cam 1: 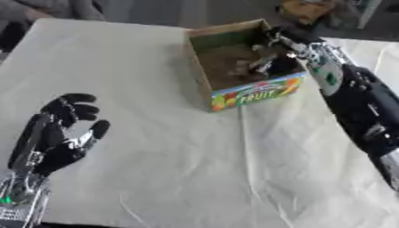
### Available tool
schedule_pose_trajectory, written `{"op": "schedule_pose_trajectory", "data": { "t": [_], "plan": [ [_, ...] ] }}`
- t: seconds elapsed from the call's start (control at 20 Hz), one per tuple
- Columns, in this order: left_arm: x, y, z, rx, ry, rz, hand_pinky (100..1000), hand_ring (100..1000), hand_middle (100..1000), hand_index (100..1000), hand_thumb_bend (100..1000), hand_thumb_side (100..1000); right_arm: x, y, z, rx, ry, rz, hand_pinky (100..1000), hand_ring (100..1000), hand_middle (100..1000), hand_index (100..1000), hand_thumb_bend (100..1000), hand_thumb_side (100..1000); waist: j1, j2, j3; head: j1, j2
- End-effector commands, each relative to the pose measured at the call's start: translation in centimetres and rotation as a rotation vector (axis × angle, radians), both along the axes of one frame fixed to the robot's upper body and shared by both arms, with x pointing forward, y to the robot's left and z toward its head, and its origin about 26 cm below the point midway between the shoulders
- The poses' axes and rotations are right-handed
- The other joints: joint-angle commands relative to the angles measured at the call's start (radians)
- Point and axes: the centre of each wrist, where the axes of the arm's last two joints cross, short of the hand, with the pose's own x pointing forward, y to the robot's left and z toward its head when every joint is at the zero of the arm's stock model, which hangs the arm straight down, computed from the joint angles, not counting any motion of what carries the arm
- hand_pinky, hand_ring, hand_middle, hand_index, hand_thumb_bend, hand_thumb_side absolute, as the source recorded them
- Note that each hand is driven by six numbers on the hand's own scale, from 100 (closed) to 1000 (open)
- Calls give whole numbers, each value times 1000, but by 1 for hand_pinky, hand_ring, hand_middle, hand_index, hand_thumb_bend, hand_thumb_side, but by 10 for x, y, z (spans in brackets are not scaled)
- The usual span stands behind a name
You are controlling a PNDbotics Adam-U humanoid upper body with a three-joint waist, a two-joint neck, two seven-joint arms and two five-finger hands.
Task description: Pick up objects on the table and place them in the box.
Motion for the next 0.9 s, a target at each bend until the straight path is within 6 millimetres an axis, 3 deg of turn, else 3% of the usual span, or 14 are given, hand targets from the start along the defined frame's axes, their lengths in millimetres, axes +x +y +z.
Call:
{"op": "schedule_pose_trajectory", "data": {
  "t": [0.05, 0.15, 0.25, 0.45, 0.9],
  "plan": [
    [1, 4, 7, 8, -26, 9, 675, 666, 686, 730, 600, 349, 0, -8, 22, 3, -43, -7, 776, 812, 878, 924, 475, 484, 3, -18, 0, 3, 6],
    [0, 6, 6, 10, -20, 15, 675, 665, 685, 729, 605, 349, -2, -14, 23, 13, -51, -22, 775, 809, 883, 930, 515, 453, -3, -23, -9, 12, 6],
    [-1, 10, 4, 14, -17, 32, 675, 665, 685, 729, 607, 349, -8, -33, 34, 38, -106, -65, 774, 808, 883, 931, 532, 446, -7, -26, -39, 31, 6],
    [-1, 11, 4, 16, -17, 36, 674, 665, 685, 729, 609, 349, -20, -60, 48, 46, -159, -100, 773, 807, 883, 932, 540, 447, -8, -27, -45, 34, 6],
    [-1, 11, 3, 17, -15, 38, 673, 664, 684, 729, 612, 349, -24, -65, 52, 58, -162, -108, 772, 807, 883, 933, 558, 455, -9, -27, -49, 36, 6]
  ]
}}
